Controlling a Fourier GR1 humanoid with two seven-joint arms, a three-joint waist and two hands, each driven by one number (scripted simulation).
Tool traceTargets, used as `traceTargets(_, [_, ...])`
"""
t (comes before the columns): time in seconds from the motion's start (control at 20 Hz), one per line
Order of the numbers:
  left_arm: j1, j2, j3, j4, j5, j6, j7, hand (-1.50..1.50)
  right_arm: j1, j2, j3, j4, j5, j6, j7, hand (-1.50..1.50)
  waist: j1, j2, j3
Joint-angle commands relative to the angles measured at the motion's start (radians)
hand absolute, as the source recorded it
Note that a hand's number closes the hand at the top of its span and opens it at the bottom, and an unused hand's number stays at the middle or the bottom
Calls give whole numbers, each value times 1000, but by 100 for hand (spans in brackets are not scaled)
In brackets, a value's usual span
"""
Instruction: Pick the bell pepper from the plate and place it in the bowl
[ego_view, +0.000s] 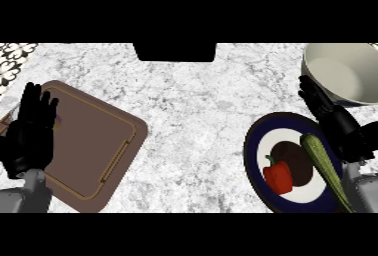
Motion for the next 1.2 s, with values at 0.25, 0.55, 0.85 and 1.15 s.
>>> traceTargets(0.25, [-60, 150, -109, -10, -173, -99, -58, 0, -64, 171, 44, 31, -437, 471, -225, 150, 26, 36, 37])
traceTargets(0.55, [-77, 186, -156, 1, -217, -132, -13, 0, 0, 74, -168, 350, -491, 693, -493, -150, 1, 30, 22])
traceTargets(0.85, [-83, 156, -189, 40, -249, -126, -32, 0, -64, -126, -215, 431, -285, 956, -715, -150, 5, 24, 15])
traceTargets(1.15, [-95, 141, -213, 4, -266, -113, 11, 0, -136, -249, -171, 368, -75, 908, -742, -150, 23, 17, 14])
